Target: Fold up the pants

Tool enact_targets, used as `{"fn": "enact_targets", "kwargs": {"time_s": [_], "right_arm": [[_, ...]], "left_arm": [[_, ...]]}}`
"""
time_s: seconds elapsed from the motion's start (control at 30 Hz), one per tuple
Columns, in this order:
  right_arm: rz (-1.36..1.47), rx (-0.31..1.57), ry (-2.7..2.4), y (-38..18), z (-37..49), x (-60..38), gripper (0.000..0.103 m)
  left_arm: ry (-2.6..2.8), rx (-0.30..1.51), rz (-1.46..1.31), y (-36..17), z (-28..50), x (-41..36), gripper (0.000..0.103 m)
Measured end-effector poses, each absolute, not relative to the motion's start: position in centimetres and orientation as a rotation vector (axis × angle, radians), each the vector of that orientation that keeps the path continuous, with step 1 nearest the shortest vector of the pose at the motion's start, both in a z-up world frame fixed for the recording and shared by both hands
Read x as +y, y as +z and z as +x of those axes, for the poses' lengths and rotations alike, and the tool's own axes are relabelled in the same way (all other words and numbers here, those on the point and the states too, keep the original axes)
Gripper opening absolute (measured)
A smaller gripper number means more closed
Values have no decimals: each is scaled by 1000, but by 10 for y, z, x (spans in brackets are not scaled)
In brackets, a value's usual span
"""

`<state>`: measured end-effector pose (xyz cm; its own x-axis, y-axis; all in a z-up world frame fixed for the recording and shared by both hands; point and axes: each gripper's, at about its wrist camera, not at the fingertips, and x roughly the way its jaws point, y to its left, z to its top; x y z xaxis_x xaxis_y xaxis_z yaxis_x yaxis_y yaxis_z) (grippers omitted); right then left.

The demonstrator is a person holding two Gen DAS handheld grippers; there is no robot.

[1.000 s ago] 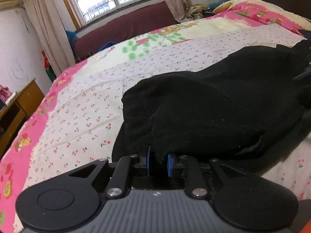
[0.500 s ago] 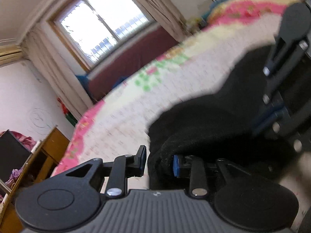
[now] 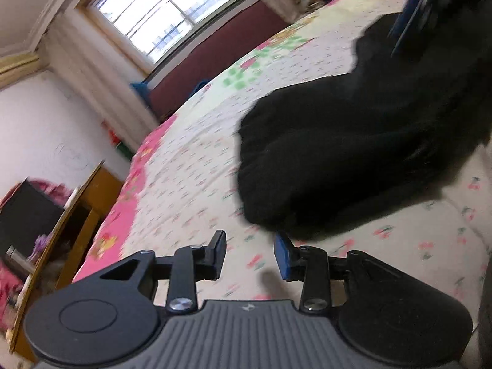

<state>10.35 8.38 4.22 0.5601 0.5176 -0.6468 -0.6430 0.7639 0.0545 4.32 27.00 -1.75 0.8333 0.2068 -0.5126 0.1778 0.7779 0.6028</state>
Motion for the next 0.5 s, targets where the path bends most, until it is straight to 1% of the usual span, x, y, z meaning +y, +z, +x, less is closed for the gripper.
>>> {"fn": "enact_targets", "kwargs": {"time_s": [0.07,0.13,0.27,0.37,0.43,0.5], "right_arm": [[-196,683,548,43,125,37,40],[-184,720,429,35,149,-5,40],[-251,795,157,10,174,-82,40],[-46,780,64,19,147,-157,40],[25,766,-38,21,120,-199,41],[90,764,-149,19,93,-241,41]], "left_arm": [[62,598,652,-4,45,274,51],[53,566,588,13,52,269,51],[-60,499,521,35,74,210,51],[-212,502,446,32,95,148,51],[-335,511,393,25,103,103,51],[-442,509,398,17,102,57,51]]}}
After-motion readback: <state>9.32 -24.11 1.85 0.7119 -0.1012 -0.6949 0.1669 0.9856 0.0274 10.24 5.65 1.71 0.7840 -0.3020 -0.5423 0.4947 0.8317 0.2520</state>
